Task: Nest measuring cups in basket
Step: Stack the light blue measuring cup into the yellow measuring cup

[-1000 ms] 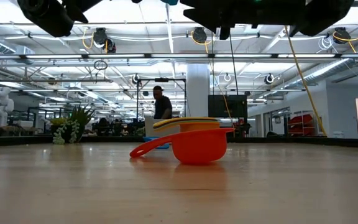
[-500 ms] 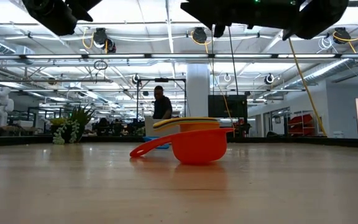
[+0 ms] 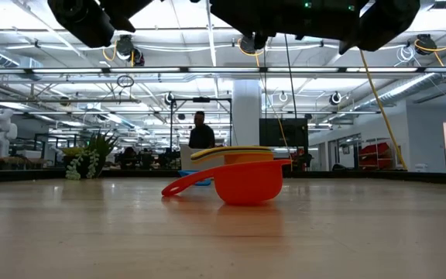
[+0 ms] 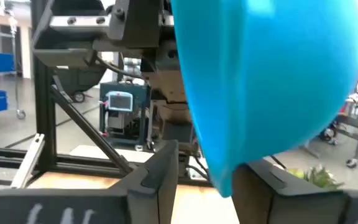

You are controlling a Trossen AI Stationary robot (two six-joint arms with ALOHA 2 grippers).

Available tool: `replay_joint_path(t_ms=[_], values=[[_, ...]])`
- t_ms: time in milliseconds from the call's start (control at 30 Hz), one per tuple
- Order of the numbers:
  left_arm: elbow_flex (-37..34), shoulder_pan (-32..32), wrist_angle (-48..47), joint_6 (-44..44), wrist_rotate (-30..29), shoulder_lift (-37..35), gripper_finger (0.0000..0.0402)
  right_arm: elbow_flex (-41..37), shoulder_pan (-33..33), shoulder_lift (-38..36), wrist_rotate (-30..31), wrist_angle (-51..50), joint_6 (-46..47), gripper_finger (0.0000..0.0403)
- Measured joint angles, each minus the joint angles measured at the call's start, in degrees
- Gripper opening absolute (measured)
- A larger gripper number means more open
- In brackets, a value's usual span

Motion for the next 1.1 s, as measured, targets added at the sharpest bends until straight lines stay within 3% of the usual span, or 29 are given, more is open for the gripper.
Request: replay_joint_path(t_ms=[267, 667, 1100], values=[[0.0, 0.4, -0.9, -1.8, 3.8, -0.5, 0.0006, 0.0, 0.0, -1.1, 0.0, -2.0, -1.2, 0.0114], [0.0, 1.2, -1.7, -3.7, 5.1, -0.6, 0.0011, 0.0, 0.0, -2.2, 0.0, -6.3, -2.7, 0.0114], [0.0, 1.6, -2.1, -3.9, 5.0, -0.6, 0.0016, -0.2, 0.1, -8.8, 0.1, -15.3, -4.2, 0.0114]])
